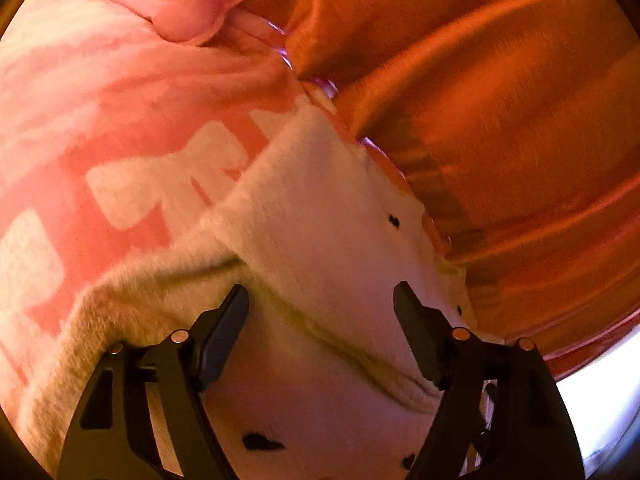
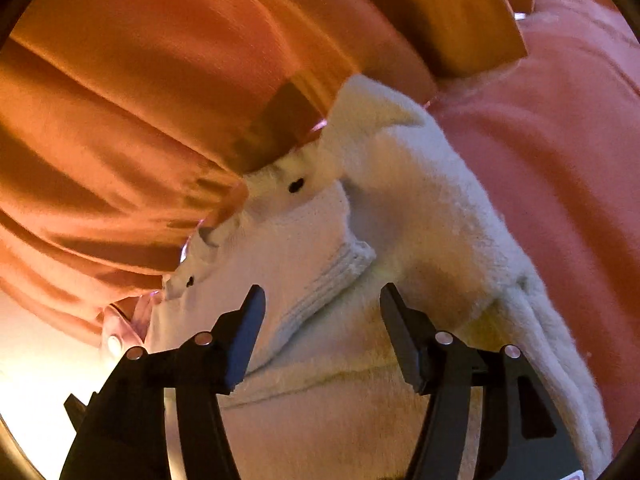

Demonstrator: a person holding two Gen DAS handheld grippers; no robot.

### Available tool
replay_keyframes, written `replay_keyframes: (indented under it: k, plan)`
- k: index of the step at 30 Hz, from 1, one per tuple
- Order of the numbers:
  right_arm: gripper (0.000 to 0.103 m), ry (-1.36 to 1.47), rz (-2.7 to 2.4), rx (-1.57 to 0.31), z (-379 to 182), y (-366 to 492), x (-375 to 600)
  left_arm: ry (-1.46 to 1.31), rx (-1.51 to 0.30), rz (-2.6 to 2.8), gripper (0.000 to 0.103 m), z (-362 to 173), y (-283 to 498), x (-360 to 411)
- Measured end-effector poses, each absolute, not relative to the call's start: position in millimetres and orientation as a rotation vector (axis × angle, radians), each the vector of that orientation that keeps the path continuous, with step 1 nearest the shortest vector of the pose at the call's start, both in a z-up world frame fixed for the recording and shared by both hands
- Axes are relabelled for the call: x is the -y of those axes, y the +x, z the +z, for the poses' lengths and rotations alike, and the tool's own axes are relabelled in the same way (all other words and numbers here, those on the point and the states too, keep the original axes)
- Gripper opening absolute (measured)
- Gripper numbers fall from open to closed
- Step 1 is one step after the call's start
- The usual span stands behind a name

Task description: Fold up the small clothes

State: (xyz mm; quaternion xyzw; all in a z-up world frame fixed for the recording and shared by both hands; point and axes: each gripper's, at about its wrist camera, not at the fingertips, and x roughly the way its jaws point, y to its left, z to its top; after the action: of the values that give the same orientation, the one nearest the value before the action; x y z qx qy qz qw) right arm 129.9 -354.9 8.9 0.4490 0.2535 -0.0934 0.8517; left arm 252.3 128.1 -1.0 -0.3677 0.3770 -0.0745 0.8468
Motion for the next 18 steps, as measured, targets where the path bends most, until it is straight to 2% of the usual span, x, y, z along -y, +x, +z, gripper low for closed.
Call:
replay_keyframes:
  k: [2,3,4,6,7,8,9,13,15,17,18]
  plan:
    - [0.059,0.91,-0.201,-0.539,8.6,137.8,353.0,-0.781,-0.755,-0.15,0.065,3.0,251.3,-133.2]
    - [0.052,0.892,-0.204,-0.538,10.4,139.4,352.0,-0.768,-0.736,-0.143,0.065,5.8,250.5,-134.9]
    - [0.033,0.86,-0.199,-0.541,12.8,146.4,348.2,-0.754,-0.728,-0.142,0.063,7.3,250.9,-135.7]
    - [0.011,0.809,-0.191,-0.572,13.2,157.9,341.7,-0.719,-0.733,-0.135,0.057,6.0,255.3,-136.2]
    - [0.01,0.793,-0.191,-0.581,12.8,159.0,338.8,-0.702,-0.745,-0.128,0.049,2.9,258.0,-136.3]
    - [0.01,0.769,-0.193,-0.568,16.9,158.8,333.8,-0.67,-0.766,-0.107,0.033,-2.3,261.6,-135.7]
    - [0.009,0.759,-0.185,-0.54,25.8,155.0,330.0,-0.653,-0.776,-0.093,0.027,-4.7,263.1,-136.0]
    - [0.008,0.721,-0.126,-0.346,74.9,128.4,328.4,-0.603,-0.799,-0.078,0.024,-9.8,267.3,-133.5]
    - [0.008,0.657,-0.2,-0.412,61.5,135.3,334.0,-0.582,-0.803,-0.081,0.024,-11.3,267.5,-132.0]
    - [0.007,0.712,-0.263,-0.607,9.5,156.3,347.9,-0.57,-0.807,-0.079,0.022,-13.2,268.2,-130.7]
    - [0.007,0.78,-0.241,-0.584,-3.4,153.2,353.0,-0.564,-0.808,-0.078,0.022,-13.1,268.5,-130.1]
